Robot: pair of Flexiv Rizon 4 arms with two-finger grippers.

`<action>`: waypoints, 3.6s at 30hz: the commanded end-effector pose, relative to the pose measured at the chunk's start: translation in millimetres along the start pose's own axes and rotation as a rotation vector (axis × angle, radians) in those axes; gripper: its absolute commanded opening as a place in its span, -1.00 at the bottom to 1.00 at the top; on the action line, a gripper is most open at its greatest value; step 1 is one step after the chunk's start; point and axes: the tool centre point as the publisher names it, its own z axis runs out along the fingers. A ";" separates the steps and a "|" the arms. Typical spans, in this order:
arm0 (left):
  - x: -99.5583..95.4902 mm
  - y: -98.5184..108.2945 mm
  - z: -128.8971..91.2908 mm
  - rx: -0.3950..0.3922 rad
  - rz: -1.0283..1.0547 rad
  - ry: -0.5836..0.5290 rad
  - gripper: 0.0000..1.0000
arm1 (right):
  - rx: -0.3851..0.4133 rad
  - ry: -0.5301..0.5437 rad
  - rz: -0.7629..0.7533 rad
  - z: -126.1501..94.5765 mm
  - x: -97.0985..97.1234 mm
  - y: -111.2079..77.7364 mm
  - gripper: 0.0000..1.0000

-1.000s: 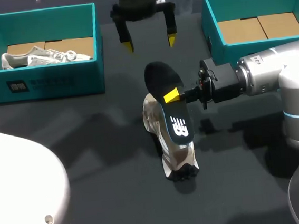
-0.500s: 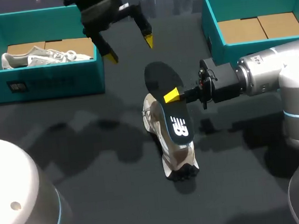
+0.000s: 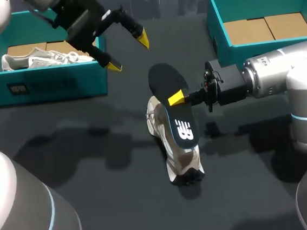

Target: Take the shoe out of the shoebox, open the shoe tongue, remove and reinsert the insole, then place the shoe into the shoebox

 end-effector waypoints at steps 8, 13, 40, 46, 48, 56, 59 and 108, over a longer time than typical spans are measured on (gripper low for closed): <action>27.8 -35.3 3.3 -0.082 -0.004 -0.230 1.00 | -0.001 0.000 0.000 1.0 -0.7 -0.3 -1.00; 27.8 -35.3 3.3 -0.082 -0.004 -0.230 1.00 | -0.001 0.000 0.000 1.0 -0.7 -0.3 -1.00; 54.2 -27.8 47.7 -0.099 -0.099 -0.533 1.00 | -0.018 0.113 0.034 0.5 3.9 3.4 -1.00; 54.2 -27.8 47.7 -0.099 -0.099 -0.533 1.00 | -0.018 0.113 0.034 0.5 3.9 3.4 -1.00; 52.8 -26.1 59.2 -0.082 -0.123 -0.557 1.00 | -0.030 0.110 0.042 2.6 3.7 5.0 -1.00; 43.0 -13.8 78.8 -0.158 -0.176 -0.643 1.00 | -0.066 0.137 0.059 12.8 12.6 8.3 -1.00; 37.1 -11.9 83.8 -0.176 -0.177 -0.657 0.97 | -0.076 0.150 0.063 14.6 16.0 6.4 -1.00; 11.4 0.9 118.4 -0.231 -0.140 -0.712 -0.69 | -0.087 0.197 0.085 26.1 21.5 6.4 -1.00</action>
